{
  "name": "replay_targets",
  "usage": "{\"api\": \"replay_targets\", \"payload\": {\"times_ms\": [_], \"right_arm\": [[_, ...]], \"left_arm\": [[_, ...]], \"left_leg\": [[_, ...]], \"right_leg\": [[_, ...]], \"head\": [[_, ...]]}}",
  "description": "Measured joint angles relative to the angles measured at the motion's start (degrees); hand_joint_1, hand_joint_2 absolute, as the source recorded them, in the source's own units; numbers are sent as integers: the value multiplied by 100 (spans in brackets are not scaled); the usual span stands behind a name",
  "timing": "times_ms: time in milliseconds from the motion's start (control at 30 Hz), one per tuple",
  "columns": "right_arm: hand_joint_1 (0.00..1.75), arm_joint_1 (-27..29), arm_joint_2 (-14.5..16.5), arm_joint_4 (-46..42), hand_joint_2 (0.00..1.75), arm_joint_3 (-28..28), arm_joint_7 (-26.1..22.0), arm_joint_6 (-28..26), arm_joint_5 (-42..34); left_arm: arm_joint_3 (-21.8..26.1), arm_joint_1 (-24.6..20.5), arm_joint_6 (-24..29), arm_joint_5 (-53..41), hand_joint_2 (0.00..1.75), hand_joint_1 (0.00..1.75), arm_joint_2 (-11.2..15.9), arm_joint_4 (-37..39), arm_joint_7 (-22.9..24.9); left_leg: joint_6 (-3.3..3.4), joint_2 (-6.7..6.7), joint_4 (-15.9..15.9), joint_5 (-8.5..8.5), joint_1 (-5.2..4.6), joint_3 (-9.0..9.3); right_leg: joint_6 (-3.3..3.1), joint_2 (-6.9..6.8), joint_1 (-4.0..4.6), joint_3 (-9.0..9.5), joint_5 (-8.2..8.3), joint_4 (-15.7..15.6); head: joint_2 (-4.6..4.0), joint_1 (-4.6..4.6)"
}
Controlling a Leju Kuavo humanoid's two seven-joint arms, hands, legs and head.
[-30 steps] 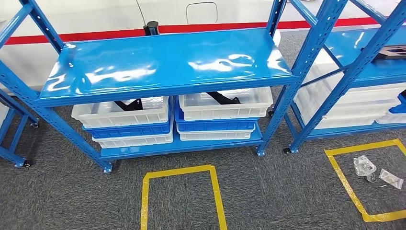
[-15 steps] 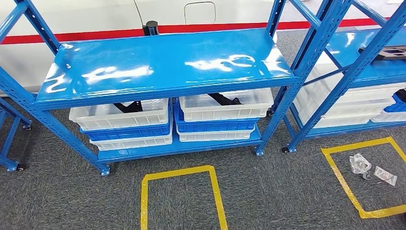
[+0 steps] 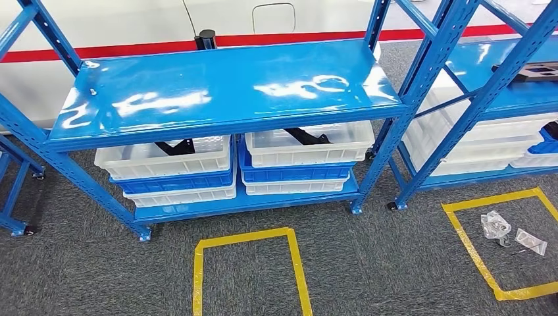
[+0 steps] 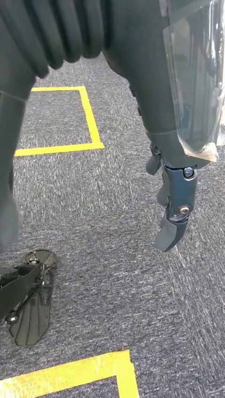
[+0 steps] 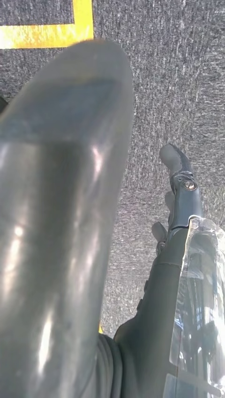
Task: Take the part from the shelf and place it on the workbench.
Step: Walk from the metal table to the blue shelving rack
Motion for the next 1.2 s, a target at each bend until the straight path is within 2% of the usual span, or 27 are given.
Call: {"api": "replay_targets", "payload": {"times_ms": [67,200,267,333,400,467,500,533,567,600,633,667,700,733,800,867,933,1033,1067,1100,1133,1200], "right_arm": [[0,-1,1,0,0,0,-8,7,49],[0,-12,8,0,175,1,-7,-21,132],[0,-21,9,0,175,1,-2,-30,155],[0,-29,3,-1,175,1,2,-37,162],[0,-36,-1,-2,175,1,4,-46,163],[0,-40,-2,-2,175,1,10,-52,165],[0,-37,-4,-2,175,1,15,-55,166],[0,-30,-10,-2,175,1,21,-59,167],[0,-25,-15,-2,175,1,25,-62,168],[0,-23,-22,-2,175,1,27,-65,169],[0,-22,-25,-2,175,1,27,-66,171],[0,-23,-18,-2,175,1,26,-66,173],[0,-25,-12,-2,175,1,26,-66,176],[0,-29,-6,-2,175,0,25,-67,180],[0,-35,-4,-2,175,0,26,-71,186],[0,-34,-2,-2,87,1,27,-75,187],[0,-35,0,-2,0,1,26,-81,188],[0,-25,-1,-2,0,1,25,-92,188],[0,-22,0,-2,0,1,26,-98,187],[0,-22,1,-2,0,1,26,-105,182],[0,-24,1,-2,0,1,27,-111,177],[0,-29,8,-2,0,0,34,-114,168]], "left_arm": [[0,0,7,10,175,0,1,0,0],[2,0,23,45,175,0,5,0,0],[2,-1,28,61,175,0,7,0,0],[2,-5,28,62,87,0,3,0,0],[2,-10,30,63,0,0,-3,0,-1],[2,-10,31,64,0,0,-9,0,-1],[2,-8,31,64,0,0,-11,0,-1],[2,-5,31,64,0,0,-13,0,0],[2,-4,30,63,0,0,-14,0,0],[2,-3,30,63,0,0,-15,0,0],[2,-4,29,62,0,0,-16,-1,-1],[2,-6,28,61,0,0,-13,-2,-1],[2,-6,29,60,0,0,-12,-3,-3],[2,-6,29,58,0,0,-9,-4,-5],[2,0,29,54,0,0,-10,-5,-8],[2,5,30,53,0,0,-10,-4,-9],[2,-1,31,45,0,0,-9,-4,-9],[2,-5,31,25,0,0,-9,-4,-9],[2,0,31,21,0,0,-9,-4,-9],[2,6,31,19,0,0,-9,-4,-8],[2,10,31,19,0,0,-9,-4,-7],[2,4,31,18,0,0,-6,-5,-5]], "left_leg": [[4,0,7,-3,-2,0],[33,-1,18,-17,-18,-1],[60,-1,10,-17,-36,-1],[123,10,-79,31,-10,41],[184,27,-183,89,37,97],[199,24,-206,101,47,108],[195,12,-204,100,53,106],[181,-9,-201,98,66,107],[155,-42,-195,95,89,110],[115,-83,-183,87,119,115],[58,-127,-161,73,145,115],[-3,-170,-135,54,157,109],[-61,-204,-114,37,157,101],[-107,-231,-102,29,151,92],[-163,-276,-115,41,166,90],[-192,-261,-95,26,202,87],[-192,-140,202,-160,202,-45],[-164,-26,1303,-656,174,-598],[-146,-21,1538,-707,168,-725],[-119,-20,1560,-646,160,-746],[-81,-18,1347,-486,149,-645],[12,5,596,-133,108,-267]], "right_leg": [[3,0,-9,4,2,-3],[13,0,-48,9,6,-7],[29,1,-65,10,14,-20],[61,-9,-62,-2,-4,-2],[58,-28,-56,-151,-168,314],[39,-39,-81,-498,-466,1028],[53,-41,-102,-661,-576,1360],[95,-43,-130,-739,-602,1516],[163,-43,-161,-698,-529,1432],[251,-40,-199,-547,-381,1130],[343,-14,-248,-335,-220,701],[394,21,-264,-155,-101,338],[387,46,-273,-33,-37,107],[343,63,-267,18,-26,16],[206,28,-243,21,-28,47],[123,-11,-245,27,-19,51],[50,-51,-234,35,-18,46],[-42,-132,-159,33,-34,47],[-57,-152,-133,33,-38,48],[-67,-163,-113,37,-41,48],[-69,-167,-98,46,-43,48],[-70,-168,-72,67,-49,50]], "head": [[0,0],[0,-1],[0,-1],[0,-1],[0,17],[0,37],[0,43],[0,41],[0,42],[0,43],[0,48],[0,67],[0,81],[0,94],[0,91],[0,76],[0,55],[0,37],[0,37],[0,37],[0,36],[0,37]]}}
